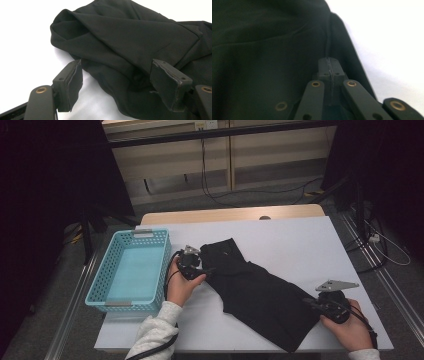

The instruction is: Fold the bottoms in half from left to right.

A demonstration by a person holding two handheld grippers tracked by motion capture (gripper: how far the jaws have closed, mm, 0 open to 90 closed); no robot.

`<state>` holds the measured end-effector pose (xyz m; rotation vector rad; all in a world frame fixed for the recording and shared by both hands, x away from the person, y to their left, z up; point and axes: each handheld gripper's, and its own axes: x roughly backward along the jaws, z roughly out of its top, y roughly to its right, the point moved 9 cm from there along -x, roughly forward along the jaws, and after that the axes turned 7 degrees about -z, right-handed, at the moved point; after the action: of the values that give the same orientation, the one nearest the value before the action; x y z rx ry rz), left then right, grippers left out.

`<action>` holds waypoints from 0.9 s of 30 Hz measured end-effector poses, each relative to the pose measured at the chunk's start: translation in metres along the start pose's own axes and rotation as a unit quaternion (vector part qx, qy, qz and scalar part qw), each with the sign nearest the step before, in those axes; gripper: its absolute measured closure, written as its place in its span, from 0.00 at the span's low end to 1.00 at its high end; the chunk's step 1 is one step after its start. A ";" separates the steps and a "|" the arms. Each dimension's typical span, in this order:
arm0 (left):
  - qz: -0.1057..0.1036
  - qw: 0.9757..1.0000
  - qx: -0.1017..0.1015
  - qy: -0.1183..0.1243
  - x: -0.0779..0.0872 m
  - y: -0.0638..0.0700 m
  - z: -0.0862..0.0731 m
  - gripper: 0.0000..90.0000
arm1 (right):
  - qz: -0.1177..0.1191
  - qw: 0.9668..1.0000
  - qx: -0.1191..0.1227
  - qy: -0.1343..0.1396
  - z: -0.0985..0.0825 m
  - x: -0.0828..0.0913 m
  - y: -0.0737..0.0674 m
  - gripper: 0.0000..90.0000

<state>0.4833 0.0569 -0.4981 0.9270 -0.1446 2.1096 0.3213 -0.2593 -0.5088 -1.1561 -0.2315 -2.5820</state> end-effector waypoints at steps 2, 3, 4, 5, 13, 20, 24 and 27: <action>-0.001 1.000 -0.001 0.000 0.000 0.000 0.000 0.30 | -0.005 1.000 -0.008 0.022 0.007 0.007 0.005 1.00; -0.001 1.000 -0.001 -0.001 0.000 0.000 0.000 0.30 | -0.002 0.999 -0.013 0.032 0.010 0.010 0.006 1.00; -0.002 1.000 0.001 -0.004 -0.001 0.000 -0.001 0.29 | 0.002 0.999 -0.016 0.040 0.013 0.012 0.008 1.00; -0.002 1.000 -0.001 -0.007 -0.001 0.001 -0.002 0.29 | 0.004 0.999 -0.021 0.045 0.014 0.013 0.010 1.00; -0.006 1.000 -0.007 -0.009 -0.003 0.006 -0.001 0.28 | -0.009 1.000 -0.011 0.026 0.014 -0.003 0.023 1.00; -0.009 1.000 -0.002 -0.014 -0.003 0.005 -0.004 0.26 | -0.017 0.999 -0.017 0.022 0.007 -0.008 0.027 0.73; -0.009 1.000 -0.003 -0.008 -0.001 0.004 -0.002 0.25 | -0.026 0.997 -0.061 0.036 0.010 0.000 0.037 0.62; -0.012 1.000 -0.001 -0.010 -0.001 0.004 -0.002 0.25 | -0.010 0.998 -0.064 0.014 0.001 -0.003 0.033 0.62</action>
<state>0.4796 0.0544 -0.4998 0.9437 -0.1462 2.0791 0.3355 -0.2897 -0.5096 -1.1642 -0.0734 -2.6622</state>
